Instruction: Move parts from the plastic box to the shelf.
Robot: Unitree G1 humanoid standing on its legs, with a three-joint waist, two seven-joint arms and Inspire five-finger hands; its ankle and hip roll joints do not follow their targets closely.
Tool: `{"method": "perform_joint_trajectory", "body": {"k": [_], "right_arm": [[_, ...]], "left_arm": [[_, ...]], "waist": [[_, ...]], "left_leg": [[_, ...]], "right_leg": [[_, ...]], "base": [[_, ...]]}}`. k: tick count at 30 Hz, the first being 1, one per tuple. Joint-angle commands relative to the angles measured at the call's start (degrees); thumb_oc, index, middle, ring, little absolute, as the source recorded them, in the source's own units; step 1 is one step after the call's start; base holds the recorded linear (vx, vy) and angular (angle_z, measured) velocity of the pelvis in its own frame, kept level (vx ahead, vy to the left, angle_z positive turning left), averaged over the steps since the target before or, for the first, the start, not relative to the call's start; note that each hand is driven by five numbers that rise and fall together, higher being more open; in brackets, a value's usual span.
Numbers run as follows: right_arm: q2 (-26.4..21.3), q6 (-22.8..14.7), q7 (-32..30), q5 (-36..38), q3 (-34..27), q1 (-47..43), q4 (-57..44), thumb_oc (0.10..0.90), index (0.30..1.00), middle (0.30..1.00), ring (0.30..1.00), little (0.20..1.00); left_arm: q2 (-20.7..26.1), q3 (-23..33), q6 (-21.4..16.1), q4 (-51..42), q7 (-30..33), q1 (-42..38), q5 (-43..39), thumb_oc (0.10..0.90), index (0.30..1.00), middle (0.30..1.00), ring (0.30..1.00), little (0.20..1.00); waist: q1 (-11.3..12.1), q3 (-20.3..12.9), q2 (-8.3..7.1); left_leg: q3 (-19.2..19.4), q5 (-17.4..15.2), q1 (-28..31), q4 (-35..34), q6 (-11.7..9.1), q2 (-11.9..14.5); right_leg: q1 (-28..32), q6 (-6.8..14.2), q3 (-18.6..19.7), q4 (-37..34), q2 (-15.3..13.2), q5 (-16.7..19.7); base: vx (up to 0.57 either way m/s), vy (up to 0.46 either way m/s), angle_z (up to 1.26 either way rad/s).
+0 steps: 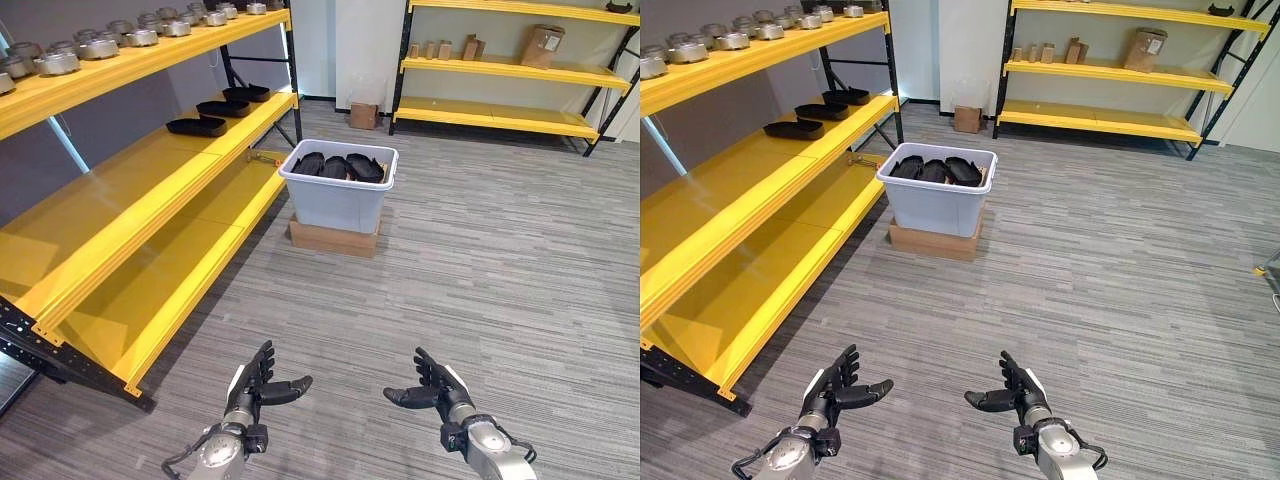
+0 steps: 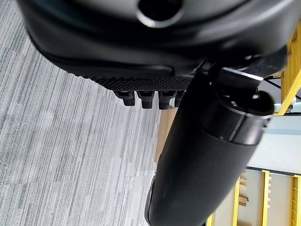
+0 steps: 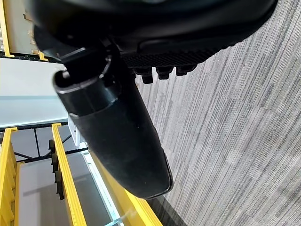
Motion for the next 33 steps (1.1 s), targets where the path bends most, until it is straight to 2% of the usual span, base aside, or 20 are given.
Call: {"method": "perform_joint_trajectory", "body": {"k": [1,18,25,29,33], "right_arm": [[-0.6,-4.4,0.7,1.6,-0.2,-4.0,-3.1,0.900,1.000,1.000,1.000,1.000],[-0.8,-3.8,1.1,1.8,-0.1,-3.6,-3.6,0.900,1.000,1.000,1.000,1.000],[-0.6,-3.9,1.3,3.0,0.0,-4.3,-3.9,0.900,1.000,1.000,1.000,1.000],[0.0,-3.9,0.8,3.8,-0.4,-4.7,-2.5,0.900,1.000,1.000,1.000,1.000],[0.8,-3.5,0.6,5.1,-0.9,-5.0,-2.2,0.900,1.000,1.000,1.000,1.000]], "left_arm": [[2.1,0.0,-3.9,-1.4,-1.1,-5.1,2.9,0.900,1.000,1.000,1.000,1.000],[2.3,0.1,-3.8,-1.9,-0.7,-5.7,3.1,0.900,1.000,1.000,1.000,1.000],[3.0,0.6,-4.4,-3.6,-0.3,-6.1,2.2,0.900,1.000,1.000,1.000,1.000],[3.1,0.1,-4.6,-4.1,0.4,-7.2,2.4,0.900,1.000,1.000,1.000,1.000],[3.7,-0.5,-4.6,-5.4,0.7,-8.0,2.2,0.900,1.000,1.000,1.000,1.000]], "waist": [[1.3,-1.4,-1.32],[1.7,-0.7,-1.45],[2.5,0.0,-1.77],[2.7,0.4,-1.75],[2.7,1.5,-1.22]], "left_leg": [[-1.0,-3.4,2.5,-0.2,-6.3,7.0],[-1.3,-3.5,2.1,-0.2,-6.3,6.8],[-1.7,-3.8,0.9,-0.2,-5.4,6.0],[-2.3,-4.0,-0.1,-0.2,-4.3,4.7],[-3.0,-4.5,-0.6,-0.2,-2.4,2.9]], "right_leg": [[0.9,4.8,0.5,0.4,-5.3,-1.0],[0.7,4.9,0.3,0.4,-5.4,-1.0],[-0.1,5.5,-0.2,0.6,-6.1,-0.5],[-1.6,6.2,-0.6,3.5,-7.4,-0.9],[-5.6,7.3,0.0,11.4,-9.4,-1.5]], "base": [[0.00,0.000,0.00],[0.00,0.000,0.00],[0.01,0.021,0.00],[0.02,0.115,0.07],[0.00,0.170,0.07]]}}
